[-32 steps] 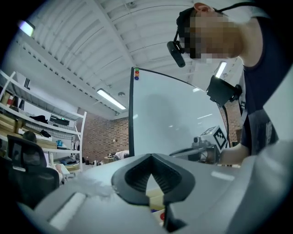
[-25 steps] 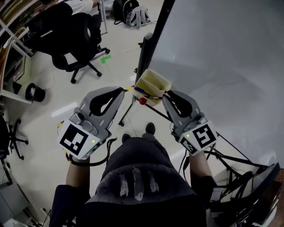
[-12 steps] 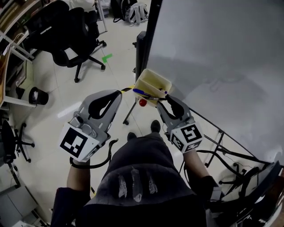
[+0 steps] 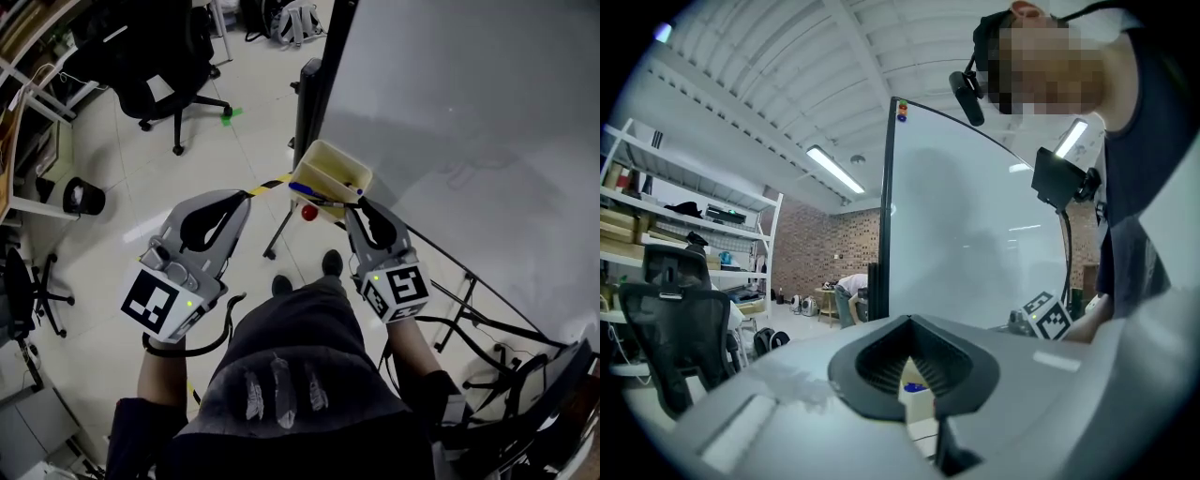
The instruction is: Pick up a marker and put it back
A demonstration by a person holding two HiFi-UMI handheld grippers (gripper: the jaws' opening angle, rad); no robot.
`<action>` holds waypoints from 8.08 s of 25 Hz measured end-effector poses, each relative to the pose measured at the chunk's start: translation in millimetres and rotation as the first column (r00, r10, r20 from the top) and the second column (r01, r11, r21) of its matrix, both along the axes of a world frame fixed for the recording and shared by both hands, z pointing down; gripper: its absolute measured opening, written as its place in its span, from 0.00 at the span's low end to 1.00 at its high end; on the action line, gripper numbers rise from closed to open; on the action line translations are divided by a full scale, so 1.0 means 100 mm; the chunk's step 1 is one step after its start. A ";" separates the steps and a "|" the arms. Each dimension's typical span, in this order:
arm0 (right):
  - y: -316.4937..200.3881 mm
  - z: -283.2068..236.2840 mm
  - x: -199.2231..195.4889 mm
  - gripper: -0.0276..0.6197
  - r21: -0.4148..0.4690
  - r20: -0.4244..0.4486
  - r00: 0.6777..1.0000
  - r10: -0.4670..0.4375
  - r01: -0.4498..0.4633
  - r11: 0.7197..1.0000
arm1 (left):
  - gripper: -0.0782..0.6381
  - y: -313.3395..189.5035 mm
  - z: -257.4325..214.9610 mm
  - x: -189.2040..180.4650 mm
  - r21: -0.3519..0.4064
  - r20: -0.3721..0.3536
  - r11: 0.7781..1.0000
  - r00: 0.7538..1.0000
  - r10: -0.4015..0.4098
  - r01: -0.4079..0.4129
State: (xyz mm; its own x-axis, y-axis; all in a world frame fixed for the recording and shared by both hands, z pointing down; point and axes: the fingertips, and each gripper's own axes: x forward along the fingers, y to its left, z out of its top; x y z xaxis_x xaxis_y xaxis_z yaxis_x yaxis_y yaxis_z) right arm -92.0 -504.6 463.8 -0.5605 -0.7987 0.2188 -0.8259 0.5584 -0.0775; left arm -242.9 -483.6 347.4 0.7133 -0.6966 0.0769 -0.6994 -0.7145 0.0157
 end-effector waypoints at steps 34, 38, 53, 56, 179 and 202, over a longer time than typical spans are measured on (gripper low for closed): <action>0.02 -1.70 -0.53 0.09 0.348 -0.022 0.975 -0.222 0.216 0.912 | 0.12 -0.04 -0.36 -0.17 0.117 -0.016 0.993 1.000 -0.019 0.021; 0.14 -2.09 -0.58 0.09 0.414 -0.029 0.971 -0.238 0.228 0.881 | 0.12 0.03 -0.56 -0.27 0.161 -0.038 0.986 0.999 -0.029 0.035; 0.52 -2.31 -0.51 0.09 0.431 -0.009 0.955 -0.295 0.270 0.861 | 0.12 0.44 -0.73 -0.23 0.162 -0.066 0.982 0.994 -0.084 0.093; 0.70 -2.39 -0.35 0.09 0.451 0.004 0.947 -0.322 0.286 0.846 | 0.12 0.62 -0.84 -0.07 0.180 -0.053 0.977 0.993 -0.106 0.114; 7.91 -2.32 3.63 0.09 0.451 0.005 0.985 -0.170 0.150 0.880 | 0.12 7.92 -0.85 2.94 0.154 -0.079 0.971 0.981 -0.174 0.185; 6.89 -2.35 4.51 0.09 0.490 0.081 0.969 -0.235 0.167 0.856 | 0.12 7.14 -1.08 3.61 0.223 -0.002 0.933 0.958 -0.288 0.281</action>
